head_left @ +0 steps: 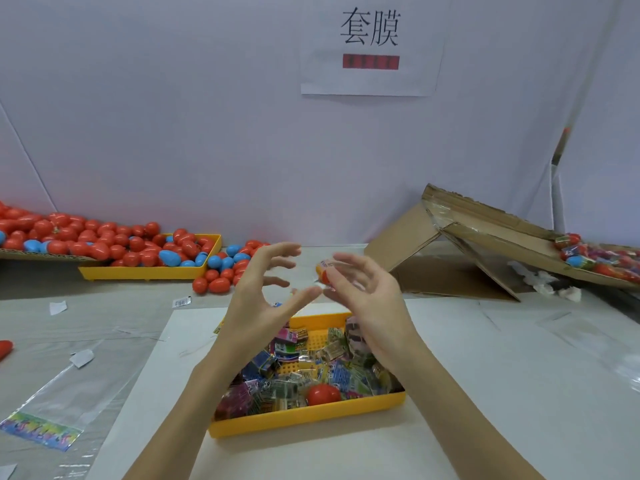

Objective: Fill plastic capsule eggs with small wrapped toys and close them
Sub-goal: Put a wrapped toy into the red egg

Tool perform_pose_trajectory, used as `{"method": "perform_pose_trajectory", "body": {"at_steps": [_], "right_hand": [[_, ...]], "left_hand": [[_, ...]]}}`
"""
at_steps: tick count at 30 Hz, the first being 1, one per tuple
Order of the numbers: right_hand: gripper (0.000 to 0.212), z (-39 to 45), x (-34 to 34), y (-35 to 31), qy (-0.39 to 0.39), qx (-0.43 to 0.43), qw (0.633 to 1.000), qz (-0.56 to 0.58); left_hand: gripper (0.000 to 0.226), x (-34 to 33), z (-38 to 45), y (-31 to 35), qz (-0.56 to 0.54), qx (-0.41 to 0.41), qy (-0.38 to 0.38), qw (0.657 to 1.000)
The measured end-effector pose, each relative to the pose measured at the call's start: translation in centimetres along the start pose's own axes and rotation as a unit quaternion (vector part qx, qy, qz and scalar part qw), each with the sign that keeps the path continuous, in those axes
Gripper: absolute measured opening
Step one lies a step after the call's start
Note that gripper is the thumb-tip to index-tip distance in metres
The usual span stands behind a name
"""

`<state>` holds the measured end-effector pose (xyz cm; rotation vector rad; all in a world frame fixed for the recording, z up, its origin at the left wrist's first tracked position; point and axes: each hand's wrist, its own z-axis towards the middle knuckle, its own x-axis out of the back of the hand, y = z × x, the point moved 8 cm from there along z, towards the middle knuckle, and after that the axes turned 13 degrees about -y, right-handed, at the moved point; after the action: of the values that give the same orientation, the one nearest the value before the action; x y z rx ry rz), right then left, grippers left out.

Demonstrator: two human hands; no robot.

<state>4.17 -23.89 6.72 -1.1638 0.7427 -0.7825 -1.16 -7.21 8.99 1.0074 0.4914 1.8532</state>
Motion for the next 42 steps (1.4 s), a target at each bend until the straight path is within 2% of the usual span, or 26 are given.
{"method": "perform_pose_trajectory", "body": {"at_steps": [1, 3, 4, 6, 10, 12, 14, 15, 18, 20, 22, 26, 29, 32, 34, 38, 42], "right_hand": [[0.031, 0.1, 1.8, -2.1, 0.071, 0.063, 0.987, -0.133], [0.027, 0.8, 4.7, -5.4, 0.174, 0.145, 0.923, -0.310], [0.028, 1.5, 6.2, -6.8, 0.211, 0.163, 0.883, -0.386], [0.031, 3.7, 9.4, -8.8, 0.254, 0.141, 0.803, -0.521], [0.051, 8.2, 14.0, -8.4, 0.233, -0.010, 0.674, -0.701], [0.055, 9.2, 12.6, -7.1, 0.190, -0.013, 0.630, -0.753], [0.053, 10.0, 9.4, -4.9, 0.133, 0.022, 0.631, -0.764], [0.051, 10.3, 7.6, -3.5, 0.105, 0.034, 0.644, -0.757], [0.041, 11.9, 3.0, 0.8, 0.008, 0.010, 0.725, -0.689], [0.039, 13.7, 0.0, 3.9, -0.073, -0.034, 0.753, -0.653], [0.053, 15.8, -2.5, 6.6, -0.135, -0.072, 0.752, -0.641], [0.091, 19.4, -5.8, 9.8, -0.195, -0.107, 0.706, -0.672], [0.099, 21.0, -7.0, 11.5, -0.235, -0.122, 0.689, -0.675], [0.091, 21.9, -7.9, 12.6, -0.250, -0.103, 0.717, -0.643], [0.073, 21.9, -8.3, 12.4, -0.251, -0.061, 0.731, -0.632], [0.036, 20.6, -7.9, 10.6, -0.218, -0.015, 0.727, -0.651], [0.033, 17.7, -6.8, 7.3, -0.205, 0.001, 0.760, -0.616]], "left_hand": [[0.049, 0.5, 0.0, -0.3, -0.008, 0.013, 0.021, 1.000], [0.032, 1.2, -0.1, -0.8, 0.002, 0.033, 0.048, 0.998], [0.025, 1.4, -0.1, -0.9, 0.013, 0.041, 0.058, 0.997], [0.016, 1.6, -0.1, -1.2, 0.032, 0.058, 0.065, 0.996], [0.013, 1.7, 0.0, -1.4, 0.062, 0.078, 0.057, 0.993], [0.012, 1.8, -0.2, -2.3, 0.084, 0.108, 0.047, 0.989], [0.012, 1.9, -0.6, -3.9, 0.128, 0.156, 0.032, 0.979], [0.013, 2.0, -0.9, -4.7, 0.163, 0.183, 0.019, 0.969], [0.021, 2.3, -1.8, -6.9, 0.245, 0.254, -0.012, 0.936], [0.024, 2.4, -2.4, -7.9, 0.272, 0.284, -0.023, 0.919], [0.026, 2.2, -2.7, -8.7, 0.289, 0.299, -0.033, 0.909], [0.027, 1.8, -2.8, -9.2, 0.302, 0.302, -0.037, 0.903], [0.028, 1.7, -2.7, -9.1, 0.327, 0.300, -0.040, 0.895], [0.028, 1.7, -2.5, -8.8, 0.324, 0.298, -0.039, 0.897], [0.028, 1.7, -2.5, -8.7, 0.328, 0.298, -0.040, 0.896], [0.028, 1.6, -2.5, -8.5, 0.304, 0.304, -0.043, 0.902], [0.025, 2.0, -2.5, -8.2, 0.259, 0.296, -0.034, 0.919]]}}
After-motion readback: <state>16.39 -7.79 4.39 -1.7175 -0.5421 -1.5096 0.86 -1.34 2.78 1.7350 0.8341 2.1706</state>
